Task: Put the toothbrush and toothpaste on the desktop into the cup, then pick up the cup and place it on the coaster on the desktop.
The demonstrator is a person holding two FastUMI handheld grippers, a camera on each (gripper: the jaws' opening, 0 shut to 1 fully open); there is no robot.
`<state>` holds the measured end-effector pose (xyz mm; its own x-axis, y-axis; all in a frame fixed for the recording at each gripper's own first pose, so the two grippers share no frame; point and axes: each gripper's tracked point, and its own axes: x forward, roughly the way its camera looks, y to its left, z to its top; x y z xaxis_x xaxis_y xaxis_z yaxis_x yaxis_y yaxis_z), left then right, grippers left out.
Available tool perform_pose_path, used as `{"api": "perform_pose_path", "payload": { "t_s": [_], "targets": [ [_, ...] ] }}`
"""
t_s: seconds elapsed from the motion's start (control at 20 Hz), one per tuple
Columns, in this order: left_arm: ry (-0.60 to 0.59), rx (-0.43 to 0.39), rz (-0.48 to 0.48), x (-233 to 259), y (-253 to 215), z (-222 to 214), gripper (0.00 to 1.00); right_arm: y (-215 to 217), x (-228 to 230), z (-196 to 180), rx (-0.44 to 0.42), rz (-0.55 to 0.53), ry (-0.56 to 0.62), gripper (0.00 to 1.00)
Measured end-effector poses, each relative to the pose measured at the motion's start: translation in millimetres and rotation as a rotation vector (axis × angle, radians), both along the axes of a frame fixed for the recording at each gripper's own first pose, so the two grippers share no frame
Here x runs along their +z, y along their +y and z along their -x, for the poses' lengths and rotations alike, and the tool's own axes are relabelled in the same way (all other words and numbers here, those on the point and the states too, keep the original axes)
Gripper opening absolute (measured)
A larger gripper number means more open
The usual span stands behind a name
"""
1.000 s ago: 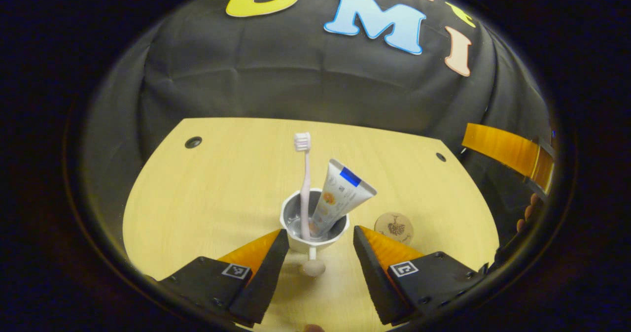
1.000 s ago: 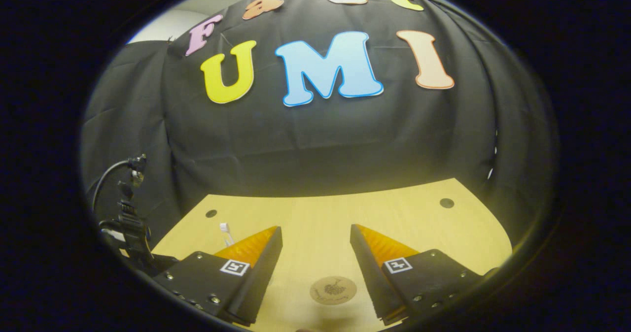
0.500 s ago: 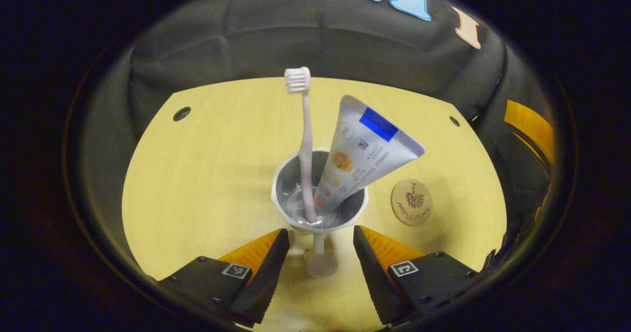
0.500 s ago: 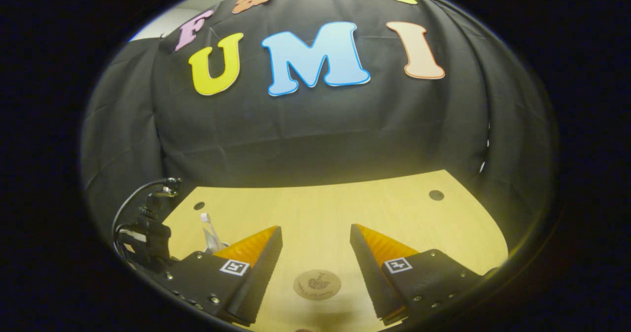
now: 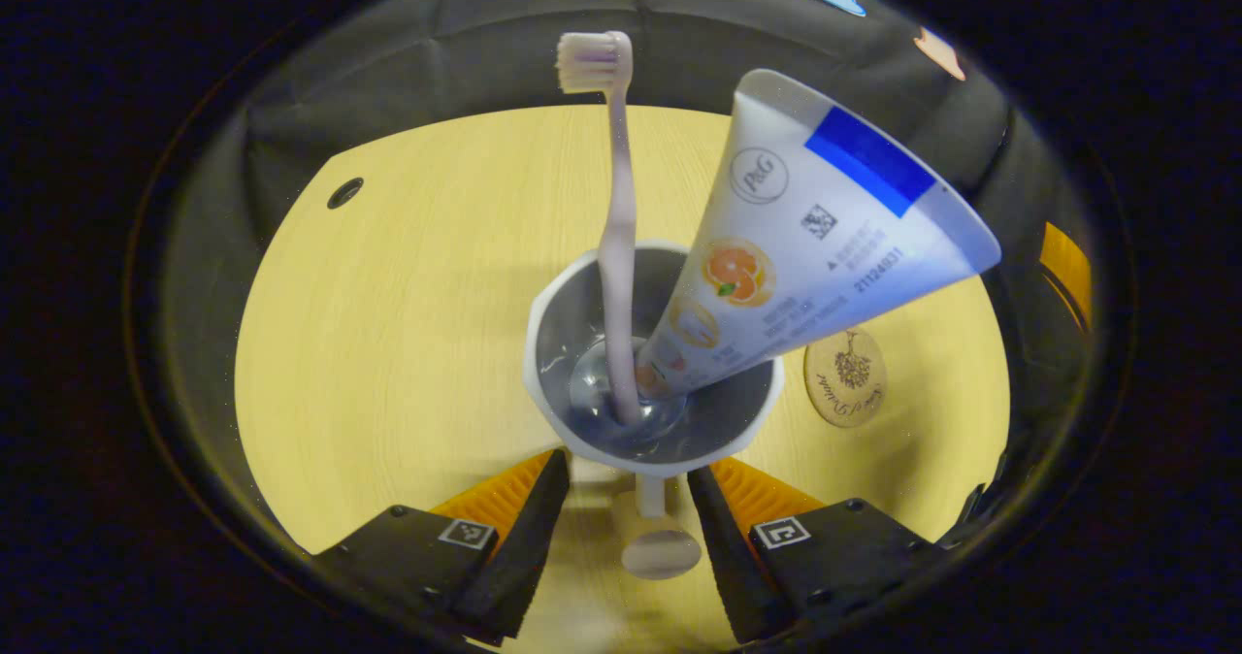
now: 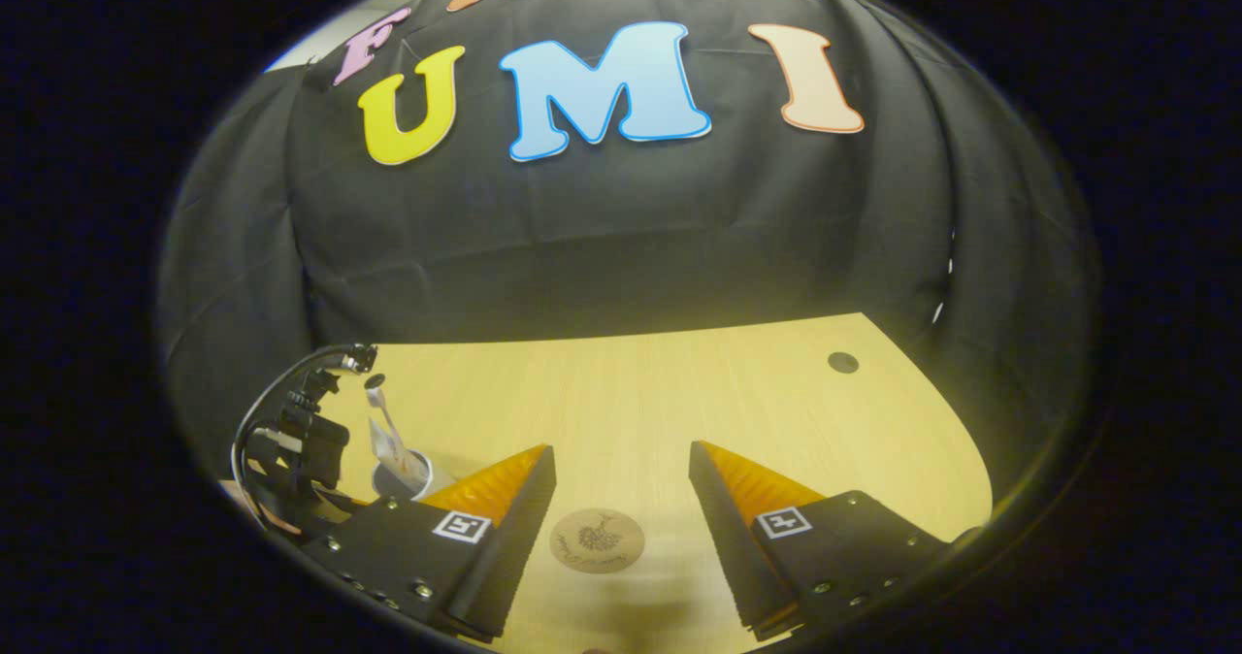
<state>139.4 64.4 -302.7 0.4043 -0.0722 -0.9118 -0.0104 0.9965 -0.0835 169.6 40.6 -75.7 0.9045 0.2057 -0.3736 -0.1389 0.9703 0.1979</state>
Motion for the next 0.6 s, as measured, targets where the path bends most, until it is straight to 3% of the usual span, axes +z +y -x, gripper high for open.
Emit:
{"api": "perform_pose_path", "payload": {
  "t_s": [0.1,0.15,0.2,0.35,0.45,0.55,0.6],
  "targets": [
    [0.01,-0.01,-0.007,-3.2,-1.0,-1.3,0.78,-5.4,-3.1,2.0,-0.006,0.01,0.009,0.83],
    [0.014,-0.012,-0.01,-4.2,-2.0,-1.5,0.71,-7.0,-4.0,2.8,-0.007,0.01,0.013,0.83],
    [0.017,-0.014,-0.012,-4.7,-2.6,-1.7,0.74,-7.6,-5.1,3.4,-0.006,0.009,0.018,0.83],
    [0.025,-0.017,-0.014,-6.7,-3.3,-1.6,0.63,-10.2,-8.3,5.4,-0.005,0.016,0.028,0.83],
    [0.028,-0.016,-0.013,-7.7,-3.9,-1.7,0.67,-9.0,-10.1,6.4,0.003,0.018,0.037,0.83],
    [0.028,-0.014,-0.009,-8.9,-3.6,-4.2,0.53,-7.9,-13.0,7.6,0.009,0.023,0.043,0.84],
    [0.036,-0.01,-0.018,-9.8,-2.5,-0.1,0.52,-6.7,-13.7,7.1,0.012,0.024,0.044,0.84]
  ]
}}
